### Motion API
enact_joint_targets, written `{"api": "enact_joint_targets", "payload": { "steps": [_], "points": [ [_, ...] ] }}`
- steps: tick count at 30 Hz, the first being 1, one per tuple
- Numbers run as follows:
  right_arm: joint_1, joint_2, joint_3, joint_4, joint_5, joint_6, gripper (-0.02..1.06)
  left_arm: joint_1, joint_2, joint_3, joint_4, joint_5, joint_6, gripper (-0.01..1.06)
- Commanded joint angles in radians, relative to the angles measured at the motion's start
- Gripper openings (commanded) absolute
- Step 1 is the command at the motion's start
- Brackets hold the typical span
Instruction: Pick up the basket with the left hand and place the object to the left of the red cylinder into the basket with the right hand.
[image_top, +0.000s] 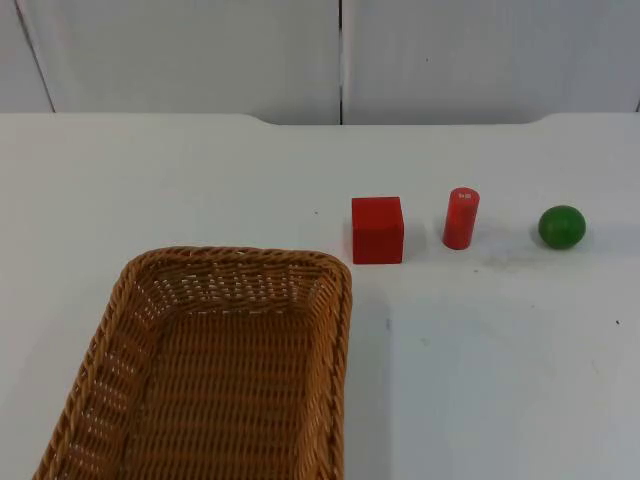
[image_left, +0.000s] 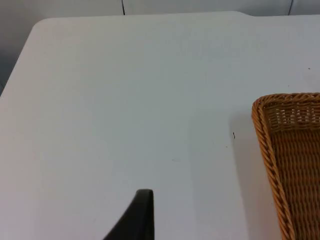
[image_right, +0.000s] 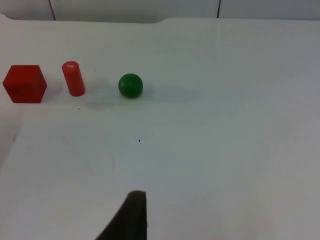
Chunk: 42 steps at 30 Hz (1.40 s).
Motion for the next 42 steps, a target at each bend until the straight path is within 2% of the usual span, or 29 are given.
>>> {"api": "enact_joint_targets", "payload": {
  "steps": [1, 9, 13, 19, 30, 37, 42],
  "points": [
    [-0.005, -0.004, -0.012, 0.0, -0.016, -0.007, 1.05, -0.006, -0.004, 0.007, -0.006, -0.002, -0.002, 1.05],
    [-0.005, 0.142, -0.121, 0.0, -0.085, -0.007, 1.05, -0.006, -0.004, 0.007, -0.006, -0.002, -0.002, 1.05],
    [-0.005, 0.301, -0.208, 0.0, -0.146, -0.007, 1.05, -0.006, -0.004, 0.007, -0.006, -0.002, -0.002, 1.05],
    [-0.005, 0.47, -0.297, 0.0, -0.163, -0.007, 1.05, -0.006, -0.004, 0.007, -0.003, -0.002, -0.002, 1.05],
    [-0.005, 0.713, -0.332, 0.0, -0.218, -0.007, 1.05, -0.006, -0.004, 0.007, -0.003, -0.002, -0.002, 1.05],
    [-0.005, 0.806, -0.332, 0.0, -0.221, -0.007, 1.05, -0.006, -0.004, 0.007, -0.014, 0.0, -0.002, 1.05],
    [-0.005, 0.84, -0.332, 0.0, -0.216, -0.007, 1.05, -0.006, 0.101, 0.005, -0.036, 0.0, -0.002, 1.05]
  ]
}}
